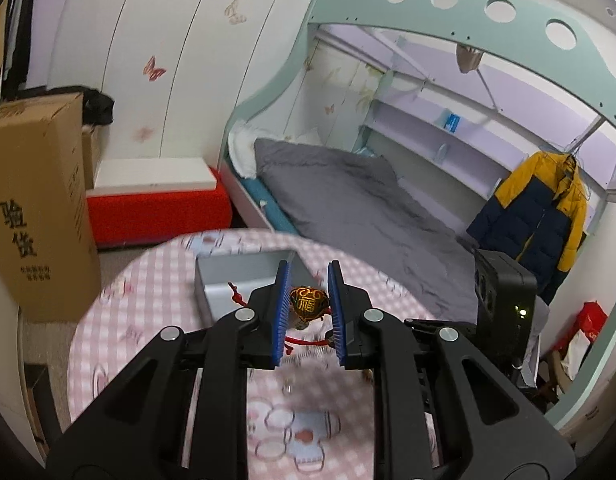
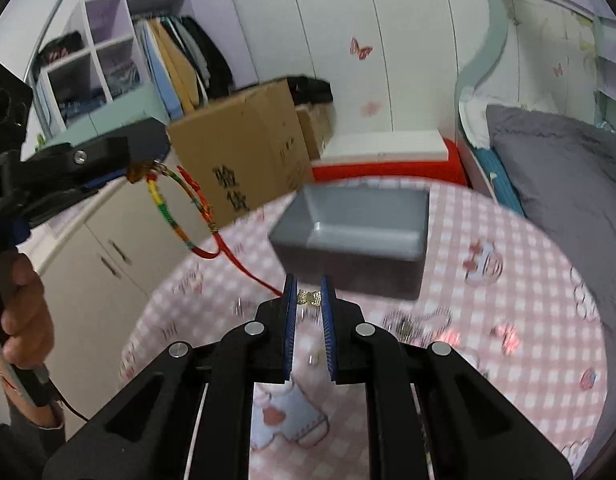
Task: Organize jewelry
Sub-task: 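Lift the red-string bracelet with the left gripper and release it into the grey box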
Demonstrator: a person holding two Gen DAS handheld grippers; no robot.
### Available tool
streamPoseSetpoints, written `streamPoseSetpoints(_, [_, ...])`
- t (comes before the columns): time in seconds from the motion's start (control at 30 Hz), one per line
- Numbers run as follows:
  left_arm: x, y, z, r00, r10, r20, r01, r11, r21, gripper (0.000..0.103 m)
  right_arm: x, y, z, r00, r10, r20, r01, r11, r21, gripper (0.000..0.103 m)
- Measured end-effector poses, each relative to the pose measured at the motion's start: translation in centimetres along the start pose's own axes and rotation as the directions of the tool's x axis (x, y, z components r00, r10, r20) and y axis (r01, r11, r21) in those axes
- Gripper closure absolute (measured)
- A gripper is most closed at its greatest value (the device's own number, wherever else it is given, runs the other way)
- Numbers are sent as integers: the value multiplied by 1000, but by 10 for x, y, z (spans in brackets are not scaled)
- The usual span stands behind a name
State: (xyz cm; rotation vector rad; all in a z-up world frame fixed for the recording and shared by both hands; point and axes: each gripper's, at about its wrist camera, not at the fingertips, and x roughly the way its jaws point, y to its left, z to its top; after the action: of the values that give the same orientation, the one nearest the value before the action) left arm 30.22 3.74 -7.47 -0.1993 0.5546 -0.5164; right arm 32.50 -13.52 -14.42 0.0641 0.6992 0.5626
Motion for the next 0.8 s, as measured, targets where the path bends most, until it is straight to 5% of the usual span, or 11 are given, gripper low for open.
streamPoseSetpoints(0.4, [48,18,39,1000,22,21,-22,1000,-15,84,24,-24,58,998,3,62,-5,1000,31,92])
streamPoseSetpoints(0.63, [101,38,9,992,51,-119,-58,997,-49,84,59,-40,47,1000,5,-18,-4,998,67,92])
streamPoseSetpoints(0.8, [134,47,-16,968,97,-232,-110,993,-43,84,78,-50,33,997,-1,-80,8,996,83,92])
